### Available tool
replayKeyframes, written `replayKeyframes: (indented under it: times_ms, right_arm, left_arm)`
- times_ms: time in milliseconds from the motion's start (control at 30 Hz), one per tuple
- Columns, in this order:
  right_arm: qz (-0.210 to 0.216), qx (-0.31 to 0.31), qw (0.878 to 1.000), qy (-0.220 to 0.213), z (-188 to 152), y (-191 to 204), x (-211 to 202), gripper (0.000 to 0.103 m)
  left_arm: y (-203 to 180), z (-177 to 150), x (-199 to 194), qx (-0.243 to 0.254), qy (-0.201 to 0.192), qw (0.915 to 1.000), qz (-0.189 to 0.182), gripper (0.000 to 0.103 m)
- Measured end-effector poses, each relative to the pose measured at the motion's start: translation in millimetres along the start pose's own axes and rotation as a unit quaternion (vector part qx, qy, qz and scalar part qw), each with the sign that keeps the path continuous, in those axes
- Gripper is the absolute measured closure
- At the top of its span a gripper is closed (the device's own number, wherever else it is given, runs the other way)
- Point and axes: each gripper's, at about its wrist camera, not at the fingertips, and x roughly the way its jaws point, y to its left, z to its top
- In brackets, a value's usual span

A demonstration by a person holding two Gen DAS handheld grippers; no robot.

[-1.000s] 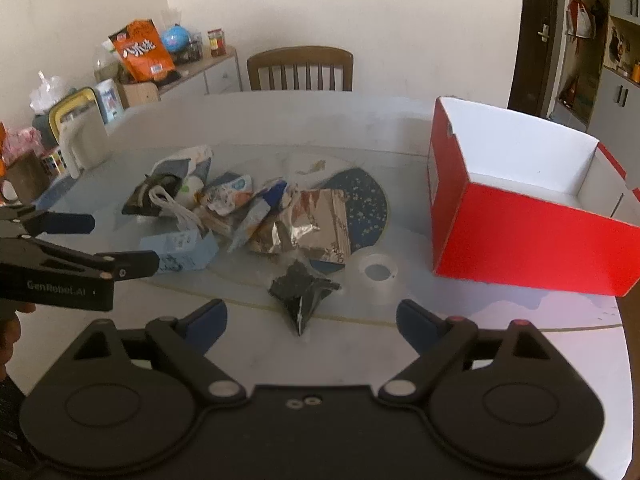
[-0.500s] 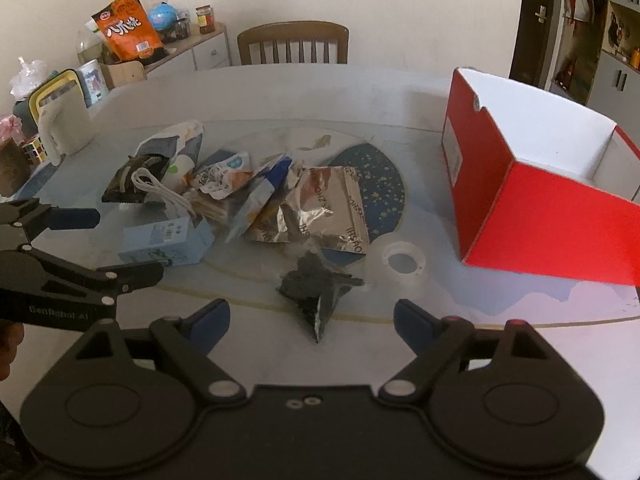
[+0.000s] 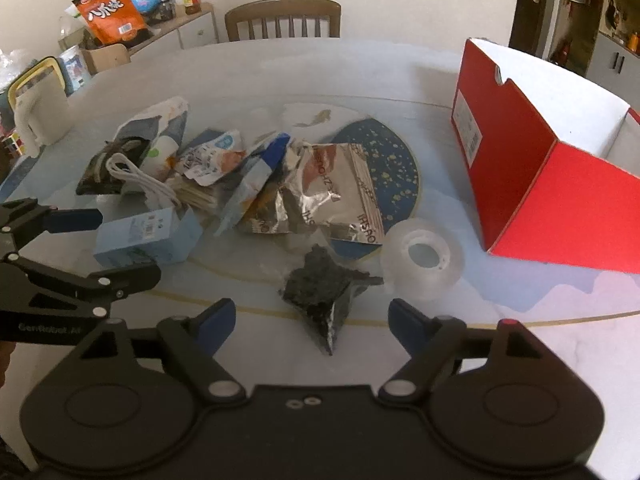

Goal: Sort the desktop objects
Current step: 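Reach the left tool toward the light-blue carton while the right tool approaches the dark packet, then close the left tool on the blue carton while the right tool grasps the dark packet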

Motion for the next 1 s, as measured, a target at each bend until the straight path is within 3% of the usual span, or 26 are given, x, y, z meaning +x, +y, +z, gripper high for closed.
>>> replayKeyframes:
  times_ms: [167,600,733,1000]
  right_arm:
    - [-0.007,0.003,1.000,0.008,3,0,6,0.028]
    - [-0.019,0.008,1.000,0.014,6,3,12,0.047]
    - [-0.023,0.009,1.000,0.016,6,3,14,0.060]
    - [-0.028,0.002,0.999,0.015,8,5,15,0.066]
  left_arm:
    - [1,1,6,0.003,0.007,0.9999,-0.011,0.037]
    - [1,2,7,0.018,0.000,0.9995,-0.027,0.049]
    - [0,1,6,0.030,-0.002,0.9993,-0.024,0.052]
    - [3,1,5,0.034,-0.005,0.9987,-0.037,0.063]
